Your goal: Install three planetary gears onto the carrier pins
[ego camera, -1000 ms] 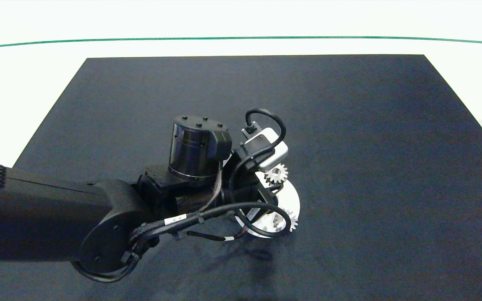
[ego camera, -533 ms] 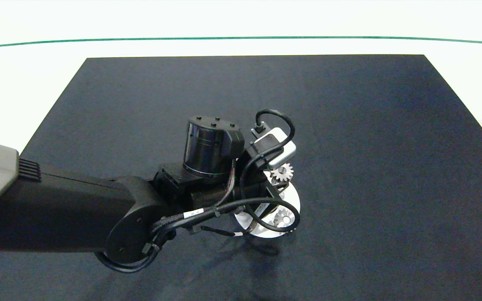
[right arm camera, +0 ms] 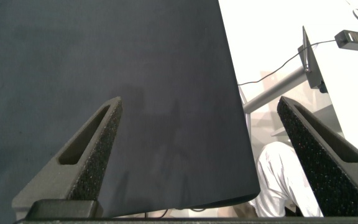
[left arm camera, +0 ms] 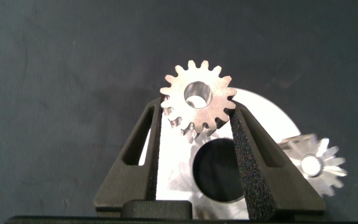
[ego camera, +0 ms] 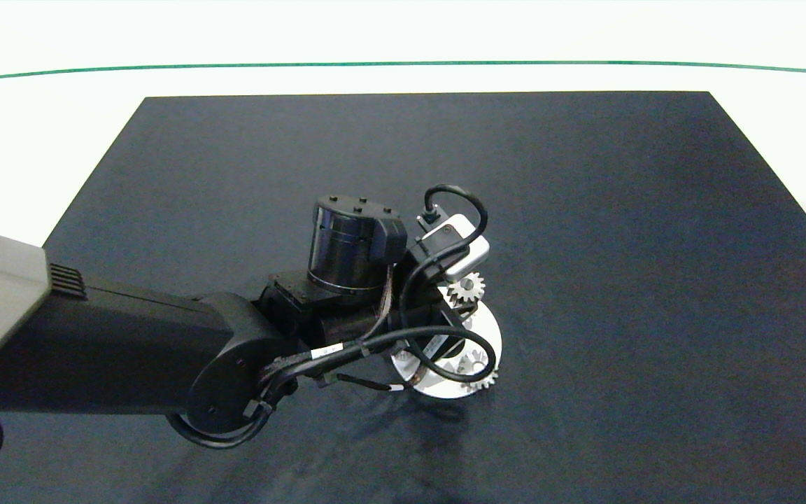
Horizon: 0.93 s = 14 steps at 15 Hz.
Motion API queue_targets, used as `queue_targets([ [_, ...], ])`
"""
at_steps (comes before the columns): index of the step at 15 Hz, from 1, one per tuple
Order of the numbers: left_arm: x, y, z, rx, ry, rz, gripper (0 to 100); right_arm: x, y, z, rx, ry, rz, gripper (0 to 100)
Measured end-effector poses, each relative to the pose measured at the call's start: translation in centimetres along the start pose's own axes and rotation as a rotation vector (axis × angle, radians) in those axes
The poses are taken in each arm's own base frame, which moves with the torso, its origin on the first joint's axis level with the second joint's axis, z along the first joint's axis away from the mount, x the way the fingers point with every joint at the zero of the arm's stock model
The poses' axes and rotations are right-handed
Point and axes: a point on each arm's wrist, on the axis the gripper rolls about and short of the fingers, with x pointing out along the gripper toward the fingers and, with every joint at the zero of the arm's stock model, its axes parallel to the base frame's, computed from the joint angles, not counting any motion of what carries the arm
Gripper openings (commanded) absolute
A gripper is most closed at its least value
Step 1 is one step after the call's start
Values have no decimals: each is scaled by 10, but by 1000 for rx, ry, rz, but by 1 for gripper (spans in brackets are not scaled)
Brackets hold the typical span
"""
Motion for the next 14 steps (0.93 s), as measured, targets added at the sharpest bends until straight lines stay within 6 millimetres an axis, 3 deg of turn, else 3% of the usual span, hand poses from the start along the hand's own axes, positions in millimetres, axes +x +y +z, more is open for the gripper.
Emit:
queue_targets([
  [14,4,2,-6,-7,16,1,0,0,0,0,1,-2,0,100],
])
